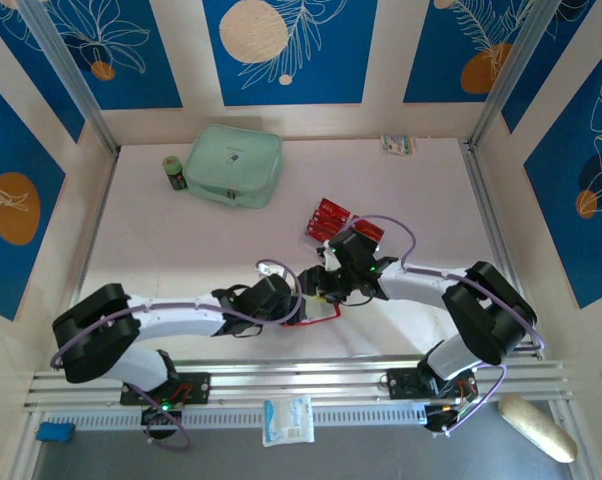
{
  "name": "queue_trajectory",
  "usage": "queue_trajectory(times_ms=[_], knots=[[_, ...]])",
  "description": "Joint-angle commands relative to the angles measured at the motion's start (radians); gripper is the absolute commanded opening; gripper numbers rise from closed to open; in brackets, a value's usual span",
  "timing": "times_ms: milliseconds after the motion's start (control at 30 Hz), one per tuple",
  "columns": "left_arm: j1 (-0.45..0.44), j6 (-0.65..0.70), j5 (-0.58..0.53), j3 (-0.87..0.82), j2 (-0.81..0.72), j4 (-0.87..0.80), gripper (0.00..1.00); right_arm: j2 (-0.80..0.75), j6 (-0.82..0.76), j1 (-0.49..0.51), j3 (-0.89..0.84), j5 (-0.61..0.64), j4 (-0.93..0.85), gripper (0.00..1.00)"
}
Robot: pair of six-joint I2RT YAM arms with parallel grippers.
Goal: Put the credit cards into the card holder
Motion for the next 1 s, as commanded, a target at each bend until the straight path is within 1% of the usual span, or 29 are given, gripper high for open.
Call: queue_trajectory(times_ms=[0, 333, 533, 767, 967], knots=[[0.001, -0.007, -0.038, -0.022, -0.071, -0.046, 0.94, -0.025, 0.050, 0.022, -0.009, -0.020, 0.049, 0.62], [0.014, -0.012, -0.088, -0.076, -0.222, -0.106, 0.94, 0.060, 0.120, 0.064, -0.015, 0.004, 0.148, 0.65], [0.016, -0.019, -0.101, -0.101, -0.278, -0.120, 0.94, 0.105, 0.173, 0.075, -0.021, 0.016, 0.208, 0.65], [0.014, -0.019, -0.093, -0.115, -0.280, -0.115, 0.94, 0.133, 0.225, 0.090, -0.034, 0.051, 0.243, 0.65], [0.015, -0.017, -0.077, -0.133, -0.235, -0.083, 0.94, 0.132, 0.290, 0.118, -0.047, 0.124, 0.247, 0.65]])
